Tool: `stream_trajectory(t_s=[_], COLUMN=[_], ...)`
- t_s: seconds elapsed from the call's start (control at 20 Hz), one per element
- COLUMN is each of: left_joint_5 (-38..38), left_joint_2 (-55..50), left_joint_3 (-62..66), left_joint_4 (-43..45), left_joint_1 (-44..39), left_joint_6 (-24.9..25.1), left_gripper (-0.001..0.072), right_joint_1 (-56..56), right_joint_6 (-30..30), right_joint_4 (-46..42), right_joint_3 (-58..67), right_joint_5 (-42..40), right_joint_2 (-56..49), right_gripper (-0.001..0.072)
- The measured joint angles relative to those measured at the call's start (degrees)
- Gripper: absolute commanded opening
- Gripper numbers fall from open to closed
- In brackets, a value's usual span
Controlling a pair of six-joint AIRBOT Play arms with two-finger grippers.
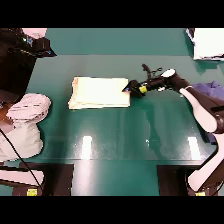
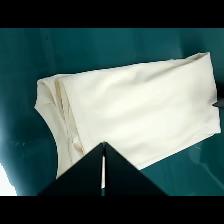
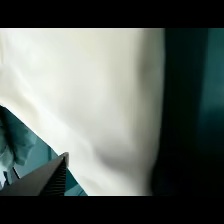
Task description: Fold the shirts.
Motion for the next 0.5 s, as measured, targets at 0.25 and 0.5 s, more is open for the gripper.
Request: stream_trajectory(t_s=[0.25,0.5], left_joint_5=[-0.24,-1.11], left_joint_2=[0.00,0.00], left_joint_3=[0.00,-0.02], left_joint_4=[-0.11,-2.14], left_joint_1=[0.00,-0.66], left_joint_6=[0.02,0.02], left_gripper=[0.0028,0.0028], right_joint_1=[5.95,6.56], right_joint_6=[-0.13,-0.94], right_joint_4=[1.81,2.58], right_joint_3=[8.13,14.05], right_joint_5=[-4.07,-5.20], right_joint_2=[-5.33,-5.70], right_gripper=[0.0014,0.0012])
